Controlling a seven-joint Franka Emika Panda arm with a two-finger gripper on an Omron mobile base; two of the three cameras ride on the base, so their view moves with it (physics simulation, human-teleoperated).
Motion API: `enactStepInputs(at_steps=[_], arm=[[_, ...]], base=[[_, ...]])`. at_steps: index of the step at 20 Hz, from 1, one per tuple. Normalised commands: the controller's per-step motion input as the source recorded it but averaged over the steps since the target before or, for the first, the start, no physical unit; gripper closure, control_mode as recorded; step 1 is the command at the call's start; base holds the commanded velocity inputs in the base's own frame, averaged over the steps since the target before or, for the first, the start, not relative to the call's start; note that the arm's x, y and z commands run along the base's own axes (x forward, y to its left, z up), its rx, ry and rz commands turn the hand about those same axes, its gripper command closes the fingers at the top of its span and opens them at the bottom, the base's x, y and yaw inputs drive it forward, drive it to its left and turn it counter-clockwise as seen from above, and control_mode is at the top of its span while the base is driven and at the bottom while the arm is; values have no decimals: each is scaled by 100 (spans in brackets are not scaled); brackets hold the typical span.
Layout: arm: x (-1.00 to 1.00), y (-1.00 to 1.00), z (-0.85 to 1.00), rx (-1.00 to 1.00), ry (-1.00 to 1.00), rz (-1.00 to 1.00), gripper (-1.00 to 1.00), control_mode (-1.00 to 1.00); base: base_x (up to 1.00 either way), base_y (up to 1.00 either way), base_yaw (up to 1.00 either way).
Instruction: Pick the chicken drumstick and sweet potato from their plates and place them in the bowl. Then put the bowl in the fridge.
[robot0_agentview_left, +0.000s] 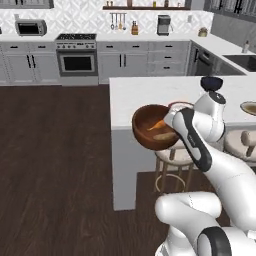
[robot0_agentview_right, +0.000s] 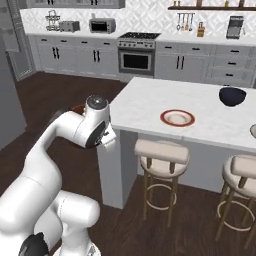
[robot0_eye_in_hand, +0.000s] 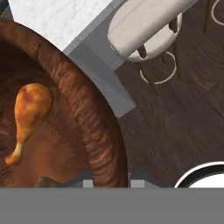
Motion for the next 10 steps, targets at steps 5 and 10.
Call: enactStepInputs(at_steps=[5,10], arm=[[0,0,0,0,0,0,100,100],[0,0,0,0,0,0,100,100]], base=[[55,100,0],[96,100,0]])
